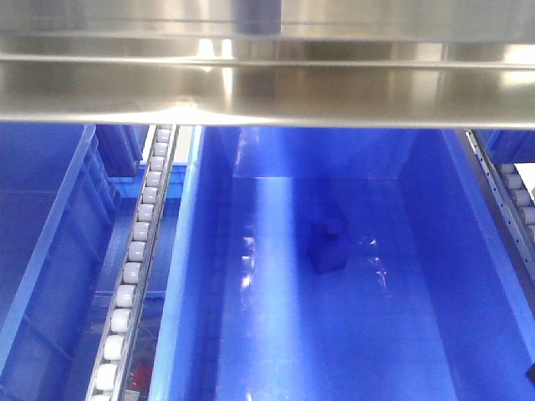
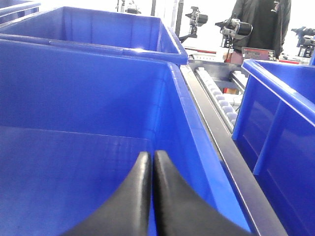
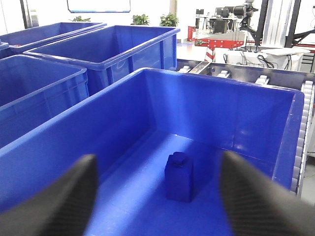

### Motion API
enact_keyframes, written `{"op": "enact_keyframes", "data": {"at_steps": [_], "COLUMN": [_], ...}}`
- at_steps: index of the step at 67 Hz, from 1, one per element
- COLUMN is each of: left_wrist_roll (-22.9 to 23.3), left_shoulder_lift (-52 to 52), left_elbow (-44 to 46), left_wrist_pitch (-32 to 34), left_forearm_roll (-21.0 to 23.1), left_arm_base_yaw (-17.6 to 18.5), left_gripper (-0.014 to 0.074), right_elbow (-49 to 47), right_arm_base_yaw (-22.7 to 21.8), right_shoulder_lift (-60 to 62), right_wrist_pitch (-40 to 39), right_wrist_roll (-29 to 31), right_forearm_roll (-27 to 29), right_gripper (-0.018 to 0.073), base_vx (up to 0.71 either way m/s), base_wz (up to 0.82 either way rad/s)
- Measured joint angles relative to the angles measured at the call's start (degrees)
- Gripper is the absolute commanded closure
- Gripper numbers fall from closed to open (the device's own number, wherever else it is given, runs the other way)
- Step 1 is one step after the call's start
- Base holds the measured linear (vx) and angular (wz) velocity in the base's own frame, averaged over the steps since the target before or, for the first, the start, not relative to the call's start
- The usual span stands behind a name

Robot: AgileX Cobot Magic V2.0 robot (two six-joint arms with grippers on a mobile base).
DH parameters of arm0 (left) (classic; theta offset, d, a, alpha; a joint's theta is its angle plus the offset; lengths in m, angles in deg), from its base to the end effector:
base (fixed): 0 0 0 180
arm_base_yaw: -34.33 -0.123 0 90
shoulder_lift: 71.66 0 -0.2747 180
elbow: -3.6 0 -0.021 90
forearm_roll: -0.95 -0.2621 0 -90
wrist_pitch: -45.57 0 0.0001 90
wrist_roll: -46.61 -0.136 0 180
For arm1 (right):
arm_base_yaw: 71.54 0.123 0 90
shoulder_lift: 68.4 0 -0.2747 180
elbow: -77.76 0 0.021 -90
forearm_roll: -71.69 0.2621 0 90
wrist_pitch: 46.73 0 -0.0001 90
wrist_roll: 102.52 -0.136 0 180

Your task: Pour parts from conveyor to right shelf

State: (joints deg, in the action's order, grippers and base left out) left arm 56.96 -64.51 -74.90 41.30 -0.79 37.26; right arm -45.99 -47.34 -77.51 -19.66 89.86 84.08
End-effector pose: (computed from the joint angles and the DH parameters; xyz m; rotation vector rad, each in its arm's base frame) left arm 0.1230 -0.0060 0.1981 -0.0797 1.5695 -0.1565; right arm 0.0798 0.0505 0.2903 -0.4313 1.5586 0.3876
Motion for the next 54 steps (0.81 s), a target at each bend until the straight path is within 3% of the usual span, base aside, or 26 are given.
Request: {"op": "enact_keyframes", "data": {"at_steps": [8, 54], "left_wrist_roll": [0.0, 0.0], "left_shoulder_lift": [0.0, 0.0], "left_elbow": [0.0, 0.0], "left_wrist_pitch": [0.0, 0.0], "left_forearm_roll": [0.0, 0.0], "left_arm_base_yaw": [0.0, 0.0], "left_gripper": [0.0603, 0.0603], "right_elbow": [0.0, 0.0], "right_arm_base_yaw": [0.0, 0.0], "right_shoulder_lift": [0.0, 0.0], "right_wrist_pitch": [-0.7, 1.4], "right_wrist_roll": [0.0, 0.0], "right_forearm_roll": [-0.3, -0.9], "right_gripper": [0.0575, 0.0568], "base_vx": [0.0, 0.0], "base_wz": [0.0, 0.0]}}
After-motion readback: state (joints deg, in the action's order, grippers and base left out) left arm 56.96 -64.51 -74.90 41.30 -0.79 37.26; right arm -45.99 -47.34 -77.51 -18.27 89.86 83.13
